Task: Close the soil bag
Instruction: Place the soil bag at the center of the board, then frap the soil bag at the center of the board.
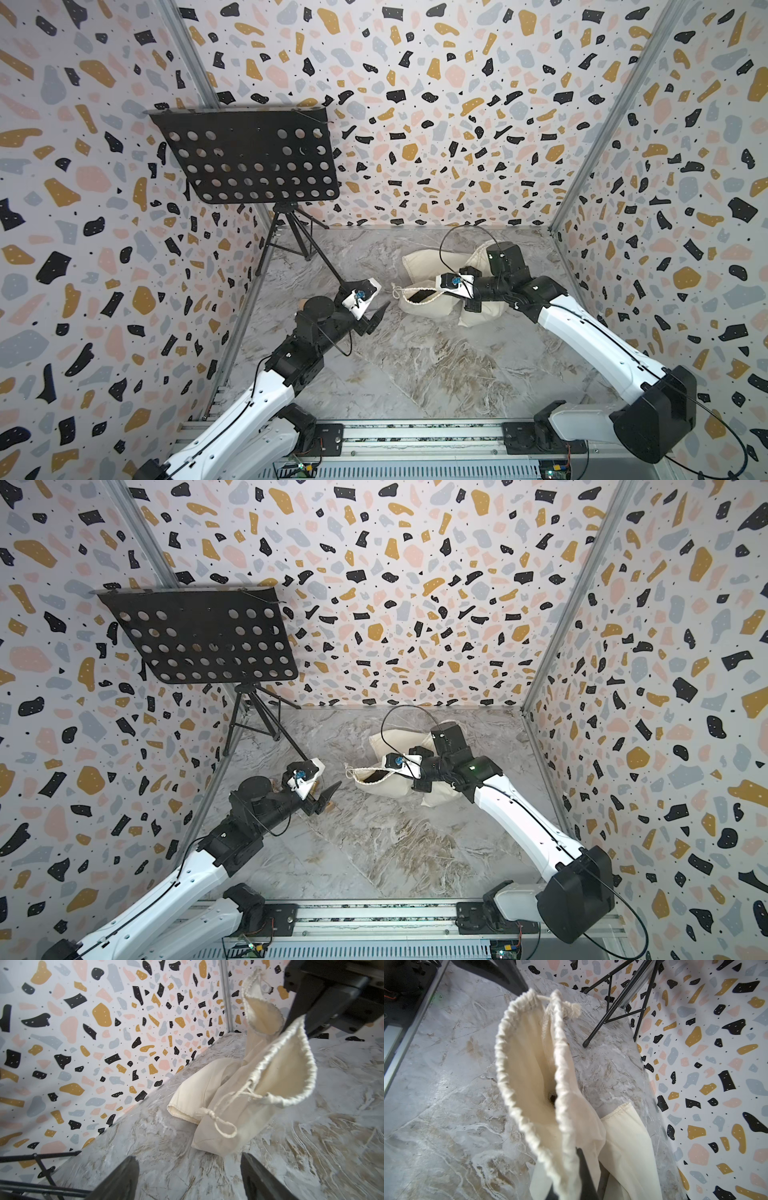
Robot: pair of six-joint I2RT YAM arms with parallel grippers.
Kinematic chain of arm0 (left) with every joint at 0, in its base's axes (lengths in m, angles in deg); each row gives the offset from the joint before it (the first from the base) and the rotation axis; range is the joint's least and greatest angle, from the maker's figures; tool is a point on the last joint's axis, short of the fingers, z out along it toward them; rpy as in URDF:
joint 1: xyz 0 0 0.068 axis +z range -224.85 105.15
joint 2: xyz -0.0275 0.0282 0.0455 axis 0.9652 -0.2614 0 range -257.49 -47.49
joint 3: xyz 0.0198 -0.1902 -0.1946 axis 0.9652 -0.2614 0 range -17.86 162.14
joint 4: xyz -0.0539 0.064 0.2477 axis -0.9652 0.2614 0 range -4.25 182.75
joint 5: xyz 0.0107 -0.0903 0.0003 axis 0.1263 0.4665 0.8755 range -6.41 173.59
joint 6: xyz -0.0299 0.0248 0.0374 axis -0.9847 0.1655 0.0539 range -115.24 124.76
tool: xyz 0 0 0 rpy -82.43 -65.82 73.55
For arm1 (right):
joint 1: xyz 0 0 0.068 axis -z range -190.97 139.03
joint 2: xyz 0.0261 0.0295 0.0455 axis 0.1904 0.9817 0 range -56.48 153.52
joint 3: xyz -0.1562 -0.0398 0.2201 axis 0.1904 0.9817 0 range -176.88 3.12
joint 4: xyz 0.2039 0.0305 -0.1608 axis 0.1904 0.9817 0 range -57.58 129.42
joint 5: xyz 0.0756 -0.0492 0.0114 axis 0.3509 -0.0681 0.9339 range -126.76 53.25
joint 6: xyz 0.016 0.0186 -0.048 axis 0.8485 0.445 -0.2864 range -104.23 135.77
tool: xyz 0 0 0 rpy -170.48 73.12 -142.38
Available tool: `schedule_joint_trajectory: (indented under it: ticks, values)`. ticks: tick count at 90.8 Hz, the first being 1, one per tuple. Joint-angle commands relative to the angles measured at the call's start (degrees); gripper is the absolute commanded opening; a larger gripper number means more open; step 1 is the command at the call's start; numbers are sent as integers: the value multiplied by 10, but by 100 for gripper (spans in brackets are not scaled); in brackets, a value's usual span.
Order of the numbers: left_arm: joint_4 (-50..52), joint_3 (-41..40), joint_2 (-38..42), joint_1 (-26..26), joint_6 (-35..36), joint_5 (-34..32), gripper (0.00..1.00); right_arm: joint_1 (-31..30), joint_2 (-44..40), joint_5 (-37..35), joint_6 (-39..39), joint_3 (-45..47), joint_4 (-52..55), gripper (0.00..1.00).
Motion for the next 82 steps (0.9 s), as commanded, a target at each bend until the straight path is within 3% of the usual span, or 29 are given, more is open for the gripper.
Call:
schedule_joint_trajectory:
  ticks: [1,47,82]
  values:
    - [-9,1,-8,-5,41,38,80,-3,-15,6,12,-3,-29,0]
    - [-32,78,-109,-5,50,50,68,-5,-7,26,19,6,-40,0]
    - [-17,110,-145,-5,57,108,49,-5,-12,42,20,8,-38,0]
